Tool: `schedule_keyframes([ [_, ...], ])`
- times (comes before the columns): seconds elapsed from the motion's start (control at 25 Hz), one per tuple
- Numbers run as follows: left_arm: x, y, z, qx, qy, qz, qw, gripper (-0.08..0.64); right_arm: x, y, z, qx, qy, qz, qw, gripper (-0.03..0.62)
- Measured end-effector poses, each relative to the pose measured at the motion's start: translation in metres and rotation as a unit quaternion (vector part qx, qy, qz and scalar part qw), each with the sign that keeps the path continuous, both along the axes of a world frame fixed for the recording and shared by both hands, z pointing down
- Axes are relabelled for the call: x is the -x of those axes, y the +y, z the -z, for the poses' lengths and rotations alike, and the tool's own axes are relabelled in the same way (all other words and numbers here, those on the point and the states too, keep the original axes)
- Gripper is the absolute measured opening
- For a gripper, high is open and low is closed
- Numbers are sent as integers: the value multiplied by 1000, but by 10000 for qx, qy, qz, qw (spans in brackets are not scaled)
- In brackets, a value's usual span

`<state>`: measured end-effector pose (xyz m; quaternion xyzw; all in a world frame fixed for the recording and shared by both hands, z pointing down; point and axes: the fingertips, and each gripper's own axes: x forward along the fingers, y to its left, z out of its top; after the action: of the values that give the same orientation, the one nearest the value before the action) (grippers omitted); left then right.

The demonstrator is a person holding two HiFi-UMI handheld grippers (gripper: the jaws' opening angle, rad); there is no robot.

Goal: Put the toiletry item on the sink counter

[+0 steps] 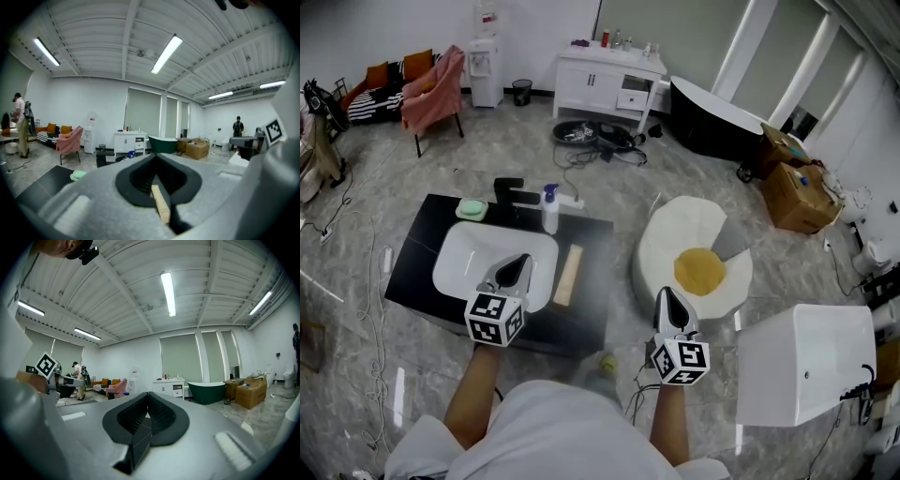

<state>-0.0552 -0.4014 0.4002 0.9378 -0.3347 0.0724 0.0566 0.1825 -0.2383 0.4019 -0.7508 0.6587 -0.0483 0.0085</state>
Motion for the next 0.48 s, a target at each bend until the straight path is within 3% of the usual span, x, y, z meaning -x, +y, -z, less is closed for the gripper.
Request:
schedule_keyframes([
  [0.48,6,-7,1,5,105,67,9999,-2,6,-8,0,-55,23,58,10000,4],
])
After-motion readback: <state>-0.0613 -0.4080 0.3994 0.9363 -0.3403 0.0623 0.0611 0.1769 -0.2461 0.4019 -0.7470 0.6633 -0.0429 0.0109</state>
